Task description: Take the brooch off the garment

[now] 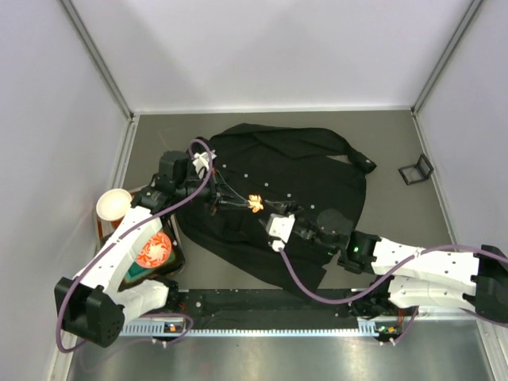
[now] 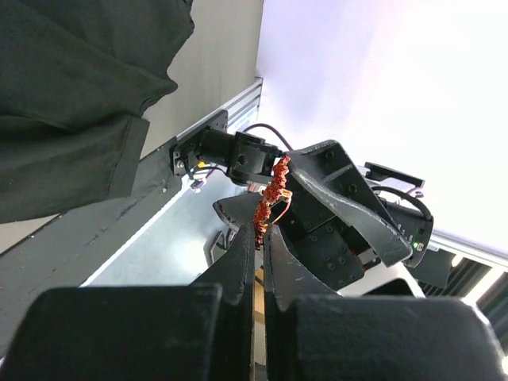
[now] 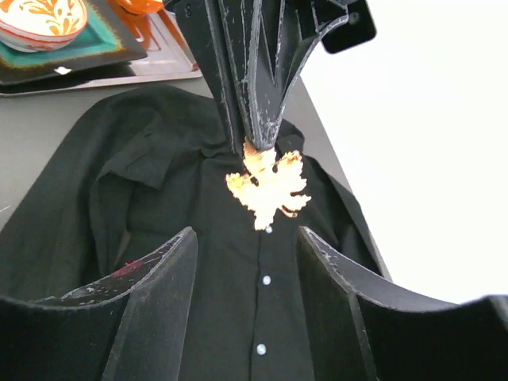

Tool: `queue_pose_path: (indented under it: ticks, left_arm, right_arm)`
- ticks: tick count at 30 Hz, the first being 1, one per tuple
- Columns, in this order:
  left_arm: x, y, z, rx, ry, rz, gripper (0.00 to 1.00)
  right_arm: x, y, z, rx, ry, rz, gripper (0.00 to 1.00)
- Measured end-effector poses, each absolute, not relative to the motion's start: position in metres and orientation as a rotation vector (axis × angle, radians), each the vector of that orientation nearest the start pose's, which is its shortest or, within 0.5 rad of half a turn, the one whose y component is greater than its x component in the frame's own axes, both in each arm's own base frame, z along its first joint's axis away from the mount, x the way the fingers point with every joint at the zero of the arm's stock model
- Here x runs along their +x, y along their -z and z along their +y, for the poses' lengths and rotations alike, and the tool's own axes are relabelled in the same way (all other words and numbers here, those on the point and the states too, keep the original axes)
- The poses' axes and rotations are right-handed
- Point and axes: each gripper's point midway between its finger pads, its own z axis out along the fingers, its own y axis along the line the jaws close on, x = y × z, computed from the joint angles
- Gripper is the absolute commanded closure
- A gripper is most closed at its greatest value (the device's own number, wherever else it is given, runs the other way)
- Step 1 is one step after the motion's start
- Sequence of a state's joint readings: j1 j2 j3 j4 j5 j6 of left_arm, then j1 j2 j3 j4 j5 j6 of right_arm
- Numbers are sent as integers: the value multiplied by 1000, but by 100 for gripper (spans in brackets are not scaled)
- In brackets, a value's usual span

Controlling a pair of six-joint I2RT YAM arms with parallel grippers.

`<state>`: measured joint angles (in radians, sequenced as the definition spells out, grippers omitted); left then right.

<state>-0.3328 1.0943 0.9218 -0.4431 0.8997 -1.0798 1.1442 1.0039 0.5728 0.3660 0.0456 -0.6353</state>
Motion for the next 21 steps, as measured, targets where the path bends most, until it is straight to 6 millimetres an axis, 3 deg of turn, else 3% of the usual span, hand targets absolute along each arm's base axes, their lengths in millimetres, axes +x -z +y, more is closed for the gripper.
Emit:
queue_pose_path:
  ticks: [9, 14, 21]
  left_arm:
    - [199, -259, -240, -431, 1740, 2476, 100]
    - [201, -254, -241, -523, 1791, 2478, 100]
    - [203, -261, -243, -571, 1839, 2463, 100]
  right_arm:
    - [192, -262, 331, -1258, -210, 961, 61]
    - [194, -257, 331, -1293, -156, 945, 65]
    - [199, -256, 333, -1327, -94, 929, 67]
